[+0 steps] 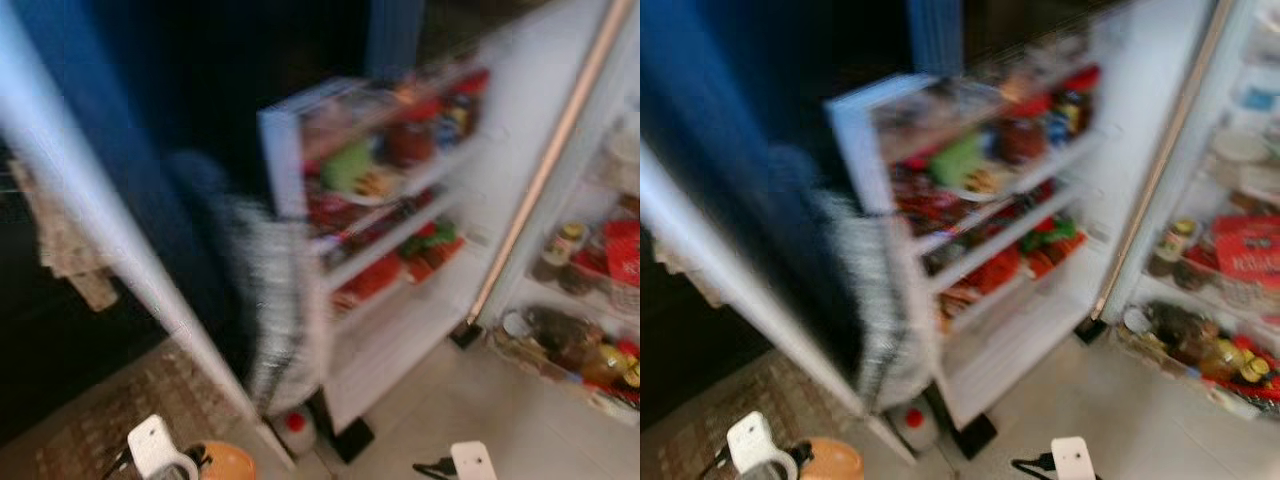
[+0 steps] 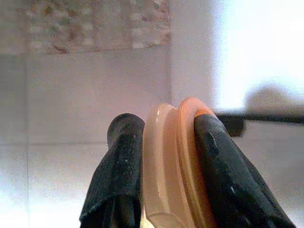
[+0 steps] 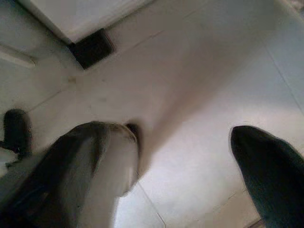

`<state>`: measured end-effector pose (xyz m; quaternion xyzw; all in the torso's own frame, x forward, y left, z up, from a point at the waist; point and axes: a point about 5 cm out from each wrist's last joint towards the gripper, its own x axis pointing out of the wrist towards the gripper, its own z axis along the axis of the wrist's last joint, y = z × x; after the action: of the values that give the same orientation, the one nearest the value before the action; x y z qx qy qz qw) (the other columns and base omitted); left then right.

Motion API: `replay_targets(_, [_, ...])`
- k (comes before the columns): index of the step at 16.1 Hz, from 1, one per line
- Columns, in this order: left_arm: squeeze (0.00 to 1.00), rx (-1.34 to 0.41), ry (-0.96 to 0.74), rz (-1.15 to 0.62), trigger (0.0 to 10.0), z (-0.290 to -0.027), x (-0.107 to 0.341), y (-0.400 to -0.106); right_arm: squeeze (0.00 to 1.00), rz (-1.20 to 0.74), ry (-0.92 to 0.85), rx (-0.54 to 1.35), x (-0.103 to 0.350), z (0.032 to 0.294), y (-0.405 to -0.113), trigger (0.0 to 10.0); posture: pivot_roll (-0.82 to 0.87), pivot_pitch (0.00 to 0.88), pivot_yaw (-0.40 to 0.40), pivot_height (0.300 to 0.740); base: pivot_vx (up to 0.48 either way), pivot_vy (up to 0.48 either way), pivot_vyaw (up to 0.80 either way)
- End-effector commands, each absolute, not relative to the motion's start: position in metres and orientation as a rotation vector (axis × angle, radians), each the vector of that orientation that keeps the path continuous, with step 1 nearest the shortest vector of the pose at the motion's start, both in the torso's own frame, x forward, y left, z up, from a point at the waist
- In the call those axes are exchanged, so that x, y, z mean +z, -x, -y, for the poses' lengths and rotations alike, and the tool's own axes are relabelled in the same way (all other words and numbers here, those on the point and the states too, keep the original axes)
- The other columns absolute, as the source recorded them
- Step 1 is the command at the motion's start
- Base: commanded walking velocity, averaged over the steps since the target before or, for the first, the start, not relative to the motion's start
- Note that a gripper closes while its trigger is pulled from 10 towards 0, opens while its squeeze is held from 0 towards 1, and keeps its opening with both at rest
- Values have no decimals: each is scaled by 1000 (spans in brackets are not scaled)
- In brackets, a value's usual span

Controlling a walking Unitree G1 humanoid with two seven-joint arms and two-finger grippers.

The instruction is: Restocking fridge

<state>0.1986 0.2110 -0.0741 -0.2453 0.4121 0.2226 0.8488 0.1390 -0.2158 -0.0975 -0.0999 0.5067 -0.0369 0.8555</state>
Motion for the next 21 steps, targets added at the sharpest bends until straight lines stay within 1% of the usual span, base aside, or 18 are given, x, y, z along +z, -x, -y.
replay_targets(1, [0, 485, 497, -883, 10000, -218, -75, -194, 0, -1070, 204, -62, -99, 211, -139, 10000, -153, 34, 117, 740, 0, -431, 0])
replay_targets(3, [0, 486, 497, -884, 10000, -219, -75, -193, 0, -1070, 209, -53, -99, 210, -139, 10000, -153, 34, 118, 740, 0, -431, 0])
replay_targets(6, [0, 489, 498, -885, 10000, -220, -76, -192, 0, -1069, 238, -21, -98, 210, -140, 10000, -153, 33, 118, 740, 0, -433, 800])
replay_targets(13, [0, 493, 508, -882, 10000, -221, -77, -190, 0, -1066, 231, -9, -98, 209, -142, 10000, -153, 38, 116, 740, 0, -400, 0])
replay_targets(15, [0, 490, 525, -859, 10000, -221, -74, -195, 0, -1060, 232, 0, -96, 208, -146, 10000, -152, 40, 118, 740, 0, -165, 0])
replay_targets(16, [0, 490, 540, -833, 10000, -220, -72, -200, 0, -1058, 233, 2, -96, 208, -148, 10000, -147, 40, 113, 740, 0, 0, 0])
replay_targets(17, [0, 501, 582, -760, 10000, -221, -64, -213, 0, -1054, 240, 15, -94, 209, -152, 10000, -137, 40, 104, 740, 0, 0, 0])
replay_targets(18, [0, 498, 659, -633, 10000, -225, -48, -235, 0, -1053, 244, 18, -94, 209, -154, 10000, -140, 39, 102, 740, 0, 0, 0])
replay_targets(21, [0, 383, 753, -416, 10000, -219, -13, -278, 0, -1052, 258, 19, -92, 213, -157, 10000, -142, 46, 90, 740, 0, 0, 0])
